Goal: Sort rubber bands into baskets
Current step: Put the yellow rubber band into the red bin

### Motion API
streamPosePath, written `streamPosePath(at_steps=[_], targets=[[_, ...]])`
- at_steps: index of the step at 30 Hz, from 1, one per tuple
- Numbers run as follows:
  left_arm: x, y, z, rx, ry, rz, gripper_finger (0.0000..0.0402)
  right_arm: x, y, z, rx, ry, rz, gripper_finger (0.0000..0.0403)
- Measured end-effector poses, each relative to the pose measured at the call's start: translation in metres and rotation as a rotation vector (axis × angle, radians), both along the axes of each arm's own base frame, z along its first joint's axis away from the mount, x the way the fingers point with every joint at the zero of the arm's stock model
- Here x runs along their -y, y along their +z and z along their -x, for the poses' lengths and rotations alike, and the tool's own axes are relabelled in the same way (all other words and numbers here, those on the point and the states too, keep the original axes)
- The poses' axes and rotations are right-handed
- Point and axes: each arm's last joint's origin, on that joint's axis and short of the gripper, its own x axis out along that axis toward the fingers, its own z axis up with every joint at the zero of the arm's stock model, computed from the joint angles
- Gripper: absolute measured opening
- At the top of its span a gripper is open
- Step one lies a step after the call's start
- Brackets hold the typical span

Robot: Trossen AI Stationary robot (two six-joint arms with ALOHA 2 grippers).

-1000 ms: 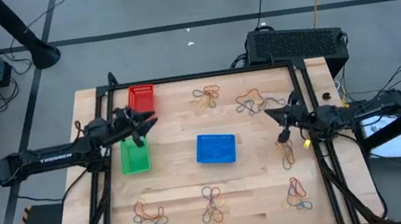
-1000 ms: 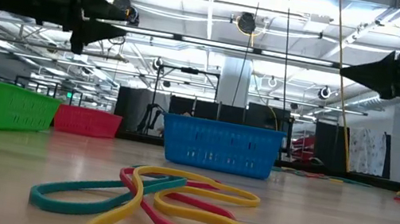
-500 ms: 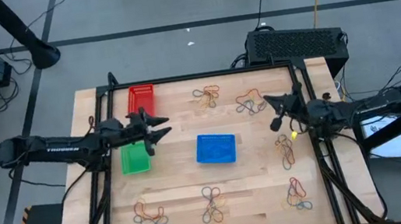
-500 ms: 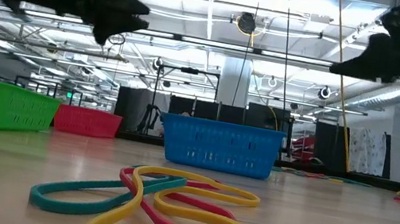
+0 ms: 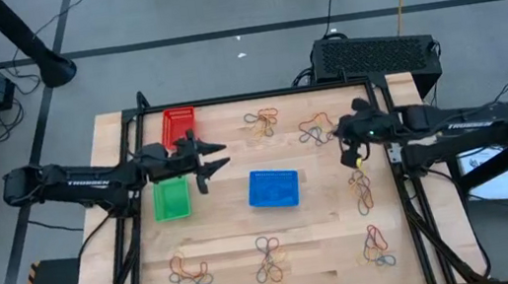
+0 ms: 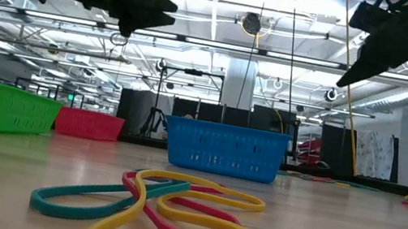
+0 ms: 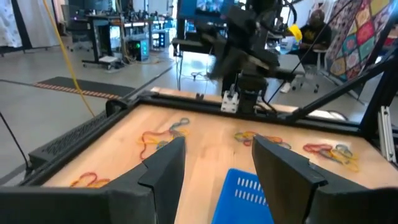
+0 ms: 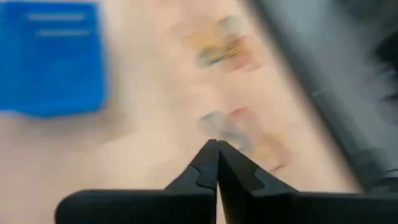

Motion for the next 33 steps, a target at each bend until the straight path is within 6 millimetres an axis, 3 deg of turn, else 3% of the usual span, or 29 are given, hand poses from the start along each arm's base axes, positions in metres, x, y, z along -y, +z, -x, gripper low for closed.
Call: streamPosePath(at_steps=[3, 10, 19, 33], targets=[[0.000, 0.003, -0.001, 0.010, 0.000, -0.001, 0.0194, -0.003, 0.002, -0.009, -0.011, 0.041, -0.099, 0.0000], [0.000, 0.012, -0.003, 0.045, -0.002, 0.004, 0.0194, -0.012, -0.014, -0.022, -0.132, 0.078, -0.154, 0.0013], [0.017, 0.002, -0.006, -0.054, -0.077, 0.002, 0.0194, -0.021, -0.033, -0.038, -0.248, 0.114, -0.187, 0.0047], [0.049, -0.008, -0.010, -0.121, -0.181, -0.062, 0.0194, -0.033, -0.043, -0.036, -0.386, 0.250, -0.174, 0.0053]])
